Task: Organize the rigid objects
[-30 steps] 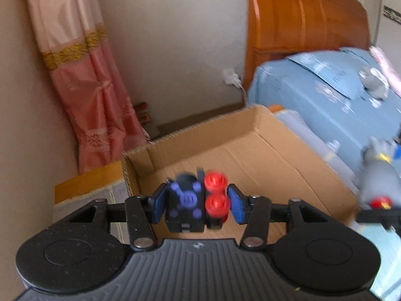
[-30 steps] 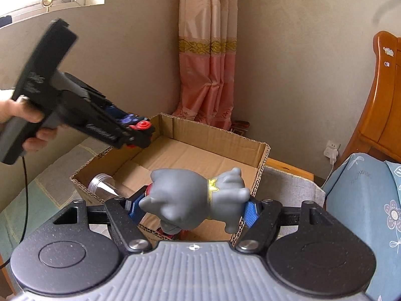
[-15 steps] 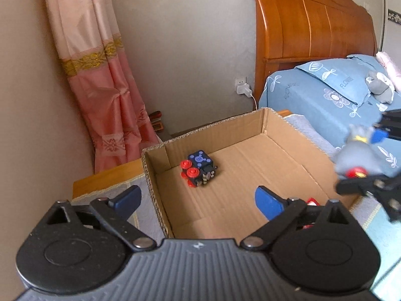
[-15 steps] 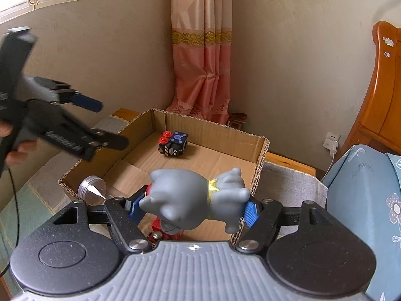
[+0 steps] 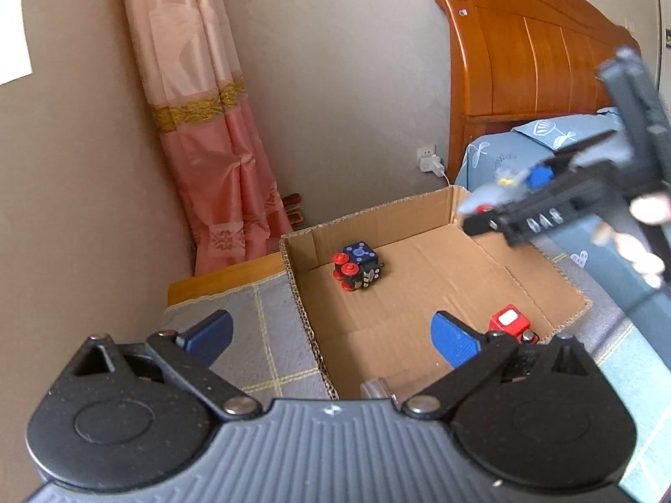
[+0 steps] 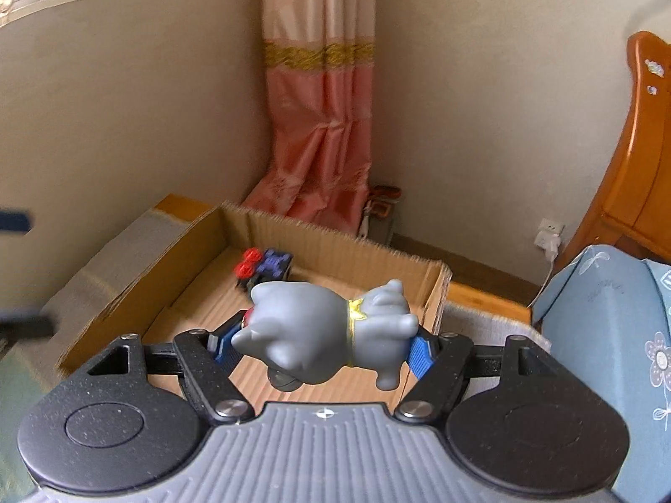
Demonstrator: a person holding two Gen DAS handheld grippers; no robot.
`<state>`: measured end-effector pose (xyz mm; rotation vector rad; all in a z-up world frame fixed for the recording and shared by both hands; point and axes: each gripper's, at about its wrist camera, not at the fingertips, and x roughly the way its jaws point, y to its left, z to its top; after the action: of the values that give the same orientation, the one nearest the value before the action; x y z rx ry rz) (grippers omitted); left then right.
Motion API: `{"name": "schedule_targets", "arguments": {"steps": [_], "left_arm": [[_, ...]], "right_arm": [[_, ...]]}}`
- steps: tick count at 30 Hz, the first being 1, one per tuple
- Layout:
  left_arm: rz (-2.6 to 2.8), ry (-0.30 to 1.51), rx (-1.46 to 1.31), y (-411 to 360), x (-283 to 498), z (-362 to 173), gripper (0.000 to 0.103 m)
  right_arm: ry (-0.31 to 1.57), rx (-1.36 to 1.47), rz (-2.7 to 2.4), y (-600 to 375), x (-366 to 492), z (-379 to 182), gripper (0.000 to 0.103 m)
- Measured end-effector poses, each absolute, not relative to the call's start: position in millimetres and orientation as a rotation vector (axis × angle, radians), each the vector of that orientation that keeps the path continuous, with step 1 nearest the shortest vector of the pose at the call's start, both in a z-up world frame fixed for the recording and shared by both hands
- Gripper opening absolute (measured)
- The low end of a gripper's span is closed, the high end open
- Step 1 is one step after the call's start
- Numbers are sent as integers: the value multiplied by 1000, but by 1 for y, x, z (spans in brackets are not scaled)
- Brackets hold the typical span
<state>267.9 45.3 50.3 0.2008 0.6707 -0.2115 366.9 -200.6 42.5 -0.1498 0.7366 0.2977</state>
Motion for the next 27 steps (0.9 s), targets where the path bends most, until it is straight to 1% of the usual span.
{"name": "schedule_targets", "arguments": {"steps": [2,3,7,16,27], "left_arm": [[-208,660,193,49,262,51,100],[-208,659,188,51,259,52,100],[-202,654,181,52,249,52,101],[-202,658,173,49,213,52,102],[-184,672,126,43,167,28,102]], "right_arm": [[728,-142,268,-202,374,44,99],[729,-135,254,-203,376,44,102],[725,-125,235,-208,365,50,103],[738,-143,232,-206,307,57,103],[699,-81,221,-212,211,33,103]]}}
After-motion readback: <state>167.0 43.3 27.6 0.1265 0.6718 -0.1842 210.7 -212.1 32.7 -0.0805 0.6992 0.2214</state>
